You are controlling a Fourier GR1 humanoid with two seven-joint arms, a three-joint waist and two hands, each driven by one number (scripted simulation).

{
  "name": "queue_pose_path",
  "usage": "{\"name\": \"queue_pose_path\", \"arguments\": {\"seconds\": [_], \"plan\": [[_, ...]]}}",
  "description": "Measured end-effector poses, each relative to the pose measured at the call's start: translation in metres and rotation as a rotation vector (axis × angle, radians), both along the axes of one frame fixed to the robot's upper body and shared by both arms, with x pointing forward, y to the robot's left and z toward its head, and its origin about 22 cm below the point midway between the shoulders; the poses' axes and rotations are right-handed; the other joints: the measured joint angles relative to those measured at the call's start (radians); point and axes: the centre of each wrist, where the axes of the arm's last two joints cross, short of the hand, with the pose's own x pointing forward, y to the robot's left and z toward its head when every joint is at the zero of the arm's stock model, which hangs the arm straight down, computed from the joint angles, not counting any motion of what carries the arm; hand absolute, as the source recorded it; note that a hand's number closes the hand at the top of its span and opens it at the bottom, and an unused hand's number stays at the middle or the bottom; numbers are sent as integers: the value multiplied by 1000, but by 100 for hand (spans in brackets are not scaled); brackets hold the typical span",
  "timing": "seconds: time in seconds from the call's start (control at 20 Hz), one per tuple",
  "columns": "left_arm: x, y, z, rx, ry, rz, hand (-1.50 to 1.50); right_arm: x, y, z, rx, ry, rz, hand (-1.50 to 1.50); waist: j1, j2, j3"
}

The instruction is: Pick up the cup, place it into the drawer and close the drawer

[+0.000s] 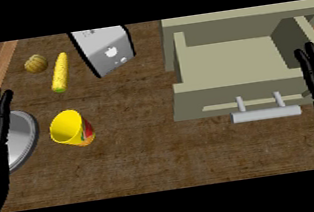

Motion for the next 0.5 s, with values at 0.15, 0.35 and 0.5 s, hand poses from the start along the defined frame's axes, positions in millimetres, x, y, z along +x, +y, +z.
{"name": "queue_pose_path", "arguments": {"seconds": [0.15, 0.35, 0.5], "plan": [[-2, -5, 2, -7, 9, -27, -150, 3, 4, -3, 3, 2, 0, -150, -4, -3, 3], [6, -10, -1, -73, 47, -105, -150, 3, -2, -1, -8, 27, -16, -150, -9, -4, 4], [7, -9, -14, -171, 119, -127, -150, 5, -8, -4, -54, 68, -4, -150, -7, -4, 5]]}}
